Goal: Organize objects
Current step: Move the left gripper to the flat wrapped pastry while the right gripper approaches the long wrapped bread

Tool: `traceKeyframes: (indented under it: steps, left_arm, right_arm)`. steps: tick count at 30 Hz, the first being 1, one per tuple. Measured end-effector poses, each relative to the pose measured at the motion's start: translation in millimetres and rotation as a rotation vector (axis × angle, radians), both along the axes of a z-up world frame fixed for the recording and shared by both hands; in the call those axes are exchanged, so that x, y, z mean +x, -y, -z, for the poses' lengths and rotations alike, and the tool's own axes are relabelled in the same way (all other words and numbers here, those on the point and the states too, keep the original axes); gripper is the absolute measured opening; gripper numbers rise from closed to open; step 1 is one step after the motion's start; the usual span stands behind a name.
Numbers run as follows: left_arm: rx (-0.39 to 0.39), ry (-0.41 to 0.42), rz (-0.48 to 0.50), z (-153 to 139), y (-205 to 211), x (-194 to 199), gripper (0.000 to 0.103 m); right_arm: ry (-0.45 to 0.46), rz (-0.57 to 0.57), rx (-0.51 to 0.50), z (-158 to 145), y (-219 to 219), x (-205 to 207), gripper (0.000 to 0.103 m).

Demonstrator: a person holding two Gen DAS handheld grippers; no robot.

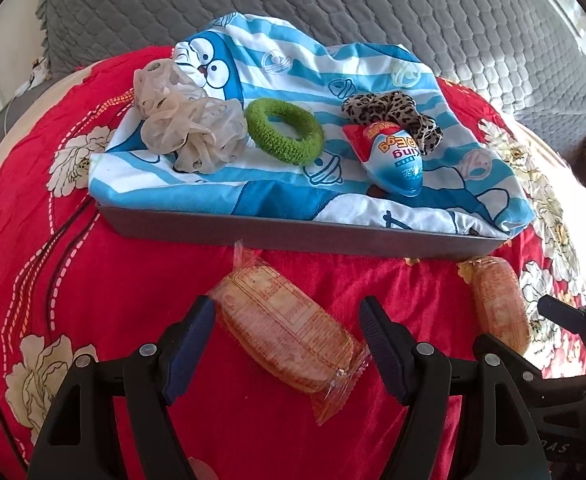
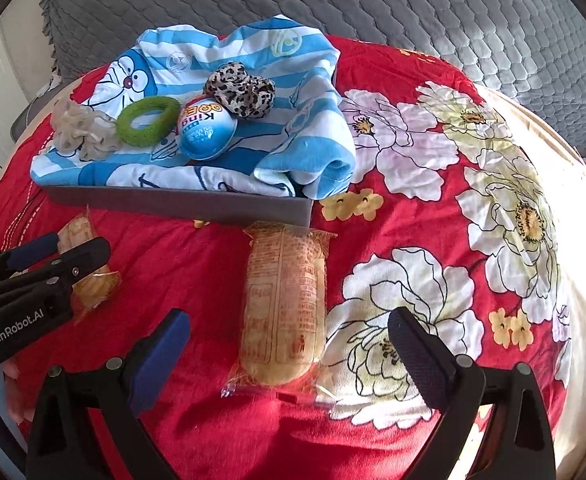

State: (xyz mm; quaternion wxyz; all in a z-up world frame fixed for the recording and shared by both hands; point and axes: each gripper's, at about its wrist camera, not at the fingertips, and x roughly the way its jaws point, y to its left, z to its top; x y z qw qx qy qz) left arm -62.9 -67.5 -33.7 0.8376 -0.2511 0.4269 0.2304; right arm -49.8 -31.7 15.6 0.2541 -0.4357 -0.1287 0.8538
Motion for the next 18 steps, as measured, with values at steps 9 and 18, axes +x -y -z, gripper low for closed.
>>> traceKeyframes:
  steps: [9, 18]
  left_arm:
    - [0.024, -0.018, 0.006, 6, 0, 4, 0.075]
    - [0.021, -0.036, 0.001, 16, -4, 3, 0.076]
  right_arm:
    - [0.004, 0.027, -0.010, 5, -15, -13, 0.100]
    - [0.006, 0.026, -0.015, 7, -18, -17, 0.100]
